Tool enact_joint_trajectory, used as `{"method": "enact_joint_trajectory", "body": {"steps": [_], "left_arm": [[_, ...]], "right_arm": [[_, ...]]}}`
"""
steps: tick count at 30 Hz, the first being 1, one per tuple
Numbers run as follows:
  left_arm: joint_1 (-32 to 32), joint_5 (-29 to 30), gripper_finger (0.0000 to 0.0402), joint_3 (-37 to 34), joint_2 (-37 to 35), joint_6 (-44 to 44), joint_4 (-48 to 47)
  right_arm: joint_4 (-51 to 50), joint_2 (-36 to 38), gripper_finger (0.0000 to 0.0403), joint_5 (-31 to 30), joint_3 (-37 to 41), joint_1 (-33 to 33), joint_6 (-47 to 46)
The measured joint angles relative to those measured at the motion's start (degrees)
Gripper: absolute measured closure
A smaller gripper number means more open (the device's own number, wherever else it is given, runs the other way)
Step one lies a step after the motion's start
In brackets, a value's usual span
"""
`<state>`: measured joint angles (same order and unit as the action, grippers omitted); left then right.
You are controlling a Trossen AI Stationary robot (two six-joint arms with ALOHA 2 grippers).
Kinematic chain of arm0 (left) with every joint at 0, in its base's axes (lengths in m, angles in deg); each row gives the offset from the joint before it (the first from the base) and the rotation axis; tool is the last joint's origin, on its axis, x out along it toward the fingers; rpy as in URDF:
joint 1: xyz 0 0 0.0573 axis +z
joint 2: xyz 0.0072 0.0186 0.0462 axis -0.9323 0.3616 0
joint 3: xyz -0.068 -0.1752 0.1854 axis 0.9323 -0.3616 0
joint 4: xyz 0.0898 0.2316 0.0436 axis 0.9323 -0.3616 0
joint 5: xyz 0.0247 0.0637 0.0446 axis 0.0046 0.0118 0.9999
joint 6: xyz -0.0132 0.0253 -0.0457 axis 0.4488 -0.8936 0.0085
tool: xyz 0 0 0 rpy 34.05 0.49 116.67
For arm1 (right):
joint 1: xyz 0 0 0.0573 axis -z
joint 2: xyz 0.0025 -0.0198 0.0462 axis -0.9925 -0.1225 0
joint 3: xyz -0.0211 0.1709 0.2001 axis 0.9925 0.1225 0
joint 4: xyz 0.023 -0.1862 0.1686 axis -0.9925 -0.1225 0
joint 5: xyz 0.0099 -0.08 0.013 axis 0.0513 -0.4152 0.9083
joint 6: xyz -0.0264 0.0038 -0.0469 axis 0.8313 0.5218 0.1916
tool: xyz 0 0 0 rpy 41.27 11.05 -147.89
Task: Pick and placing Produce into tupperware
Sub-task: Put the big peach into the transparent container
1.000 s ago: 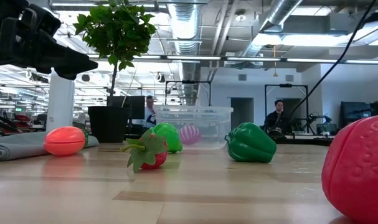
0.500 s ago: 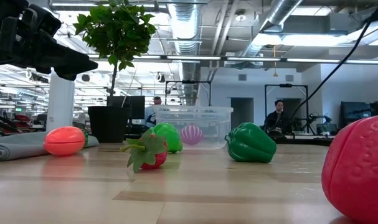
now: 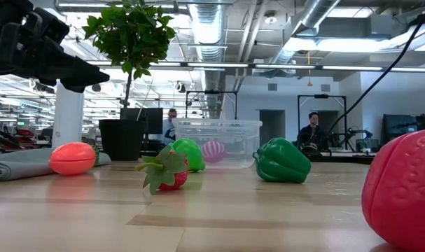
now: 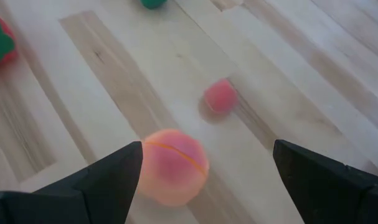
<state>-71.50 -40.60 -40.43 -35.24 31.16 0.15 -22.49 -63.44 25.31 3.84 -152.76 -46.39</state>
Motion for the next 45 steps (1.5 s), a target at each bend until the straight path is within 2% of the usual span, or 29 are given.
{"method": "enact_joint_trajectory", "body": {"steps": [7,17,23,31,35,41,45], "left_arm": [[0.0,1.1,0.0205,0.0,0.0,0.3,0.0],[0.0,1.1,0.0205,0.0,0.0,0.8,0.0],[0.0,1.1,0.0205,0.0,0.0,1.5,0.0],[0.0,1.0,0.0205,0.0,0.0,3.0,0.0],[0.0,-0.6,0.0205,0.0,0.0,4.4,-0.2],[0.0,-6.4,0.0205,0.0,0.0,5.2,-1.3],[0.0,-6.9,0.0205,0.0,0.0,5.2,-1.4]], "right_arm": [[2.6,0.0,0.0017,-0.3,0.0,1.0,-0.5],[2.4,0.0,0.0017,0.2,0.0,1.2,-7.4],[2.6,0.0,0.0017,3.5,0.0,1.7,-8.2],[4.3,0.0,0.0023,-0.5,0.0,1.7,-6.7],[4.3,0.0,0.0024,-1.6,0.0,1.7,-6.7],[4.3,0.0,0.0024,-1.5,0.0,2.7,-9.0],[5.4,-0.5,0.0024,-1.4,0.0,3.8,-11.5]]}}
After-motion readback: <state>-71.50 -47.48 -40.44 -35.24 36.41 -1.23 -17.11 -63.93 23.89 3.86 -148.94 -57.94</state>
